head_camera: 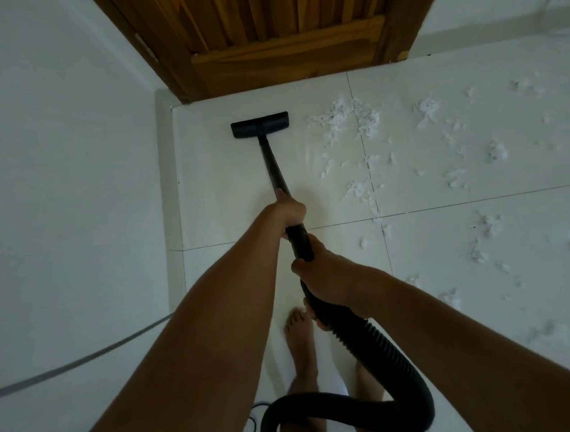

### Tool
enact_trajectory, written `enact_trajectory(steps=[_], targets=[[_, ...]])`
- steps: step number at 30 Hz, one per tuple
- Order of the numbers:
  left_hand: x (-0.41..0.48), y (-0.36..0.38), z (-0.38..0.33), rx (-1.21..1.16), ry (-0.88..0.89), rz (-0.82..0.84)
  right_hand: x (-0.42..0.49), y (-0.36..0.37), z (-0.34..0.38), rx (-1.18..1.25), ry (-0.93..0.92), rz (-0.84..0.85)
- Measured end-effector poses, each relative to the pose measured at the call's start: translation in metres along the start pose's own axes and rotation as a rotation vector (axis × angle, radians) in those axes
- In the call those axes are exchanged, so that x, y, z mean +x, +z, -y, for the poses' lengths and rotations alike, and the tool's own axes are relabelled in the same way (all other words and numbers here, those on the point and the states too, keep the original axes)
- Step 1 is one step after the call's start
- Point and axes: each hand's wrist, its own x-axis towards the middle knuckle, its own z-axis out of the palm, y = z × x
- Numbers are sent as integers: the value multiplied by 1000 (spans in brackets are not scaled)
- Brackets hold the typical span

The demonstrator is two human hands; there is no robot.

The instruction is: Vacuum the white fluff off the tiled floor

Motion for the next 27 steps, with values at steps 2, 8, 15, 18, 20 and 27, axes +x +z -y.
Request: enact_trajectory(steps=[2,8,15,18,20,27], targets=[[-12,17,14,6,0,4,-11,2,-22,-52,-30,0],[-45,76,60,7,-5,-5,-39,10,-99,-122,-48,-20],[-59,134,105,-4,22,-46,-50,14,-175,-171,-89,-65],[-64,150,123,-14,30,-70,-54,20,-201,-185,-123,-72],[-67,159,134,-28,30,-66,-54,24,-215,-224,-131,-81],[-76,176,157,-30,42,-57,-60,33,-242,-276,-89,-71]])
